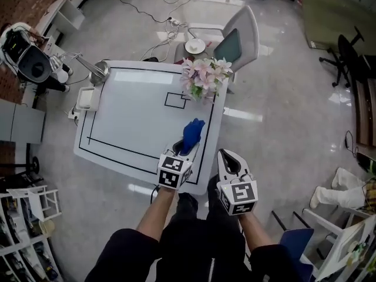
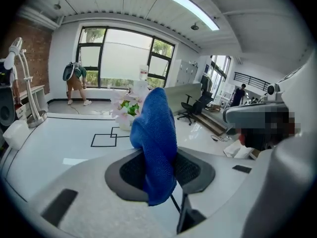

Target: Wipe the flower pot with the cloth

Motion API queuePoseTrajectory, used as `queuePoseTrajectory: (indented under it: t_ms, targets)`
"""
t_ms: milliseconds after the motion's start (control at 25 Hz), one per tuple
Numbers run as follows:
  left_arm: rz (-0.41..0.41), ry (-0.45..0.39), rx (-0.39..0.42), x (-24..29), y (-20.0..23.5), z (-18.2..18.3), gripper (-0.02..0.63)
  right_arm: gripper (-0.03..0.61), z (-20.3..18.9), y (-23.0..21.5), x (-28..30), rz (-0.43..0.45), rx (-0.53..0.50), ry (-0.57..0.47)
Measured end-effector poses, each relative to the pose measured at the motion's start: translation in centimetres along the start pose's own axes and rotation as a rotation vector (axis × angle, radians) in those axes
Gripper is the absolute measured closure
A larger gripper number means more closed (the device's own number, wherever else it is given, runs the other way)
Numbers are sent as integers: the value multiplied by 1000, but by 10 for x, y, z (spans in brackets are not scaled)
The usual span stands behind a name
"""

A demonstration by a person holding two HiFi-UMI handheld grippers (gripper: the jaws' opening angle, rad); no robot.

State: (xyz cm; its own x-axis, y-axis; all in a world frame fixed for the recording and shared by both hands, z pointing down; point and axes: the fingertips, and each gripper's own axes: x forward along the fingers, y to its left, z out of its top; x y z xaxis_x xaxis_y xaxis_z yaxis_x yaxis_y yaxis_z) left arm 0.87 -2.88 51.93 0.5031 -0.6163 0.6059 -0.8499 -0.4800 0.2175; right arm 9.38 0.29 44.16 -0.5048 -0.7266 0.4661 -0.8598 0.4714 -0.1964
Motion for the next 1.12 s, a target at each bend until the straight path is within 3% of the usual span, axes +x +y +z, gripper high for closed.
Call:
queuePoseTrajectory:
  t_ms: [240,520,800,1120]
  targets:
    - [-18,-18,48,-66,-2,-28,474,571,-15,73,-31,-50,26,-49]
    - [-20,-59,29,-141,-12,-63,474,571,-30,140,-64,-66,-10,-77]
    - [-9,-104,43,-193,-16,-85,474,571,-35,174,-87,-72,-56,-100]
    - [-37,-117,86,-214,-26,-91,474,571,-32,201,-103,-67,-83,-133]
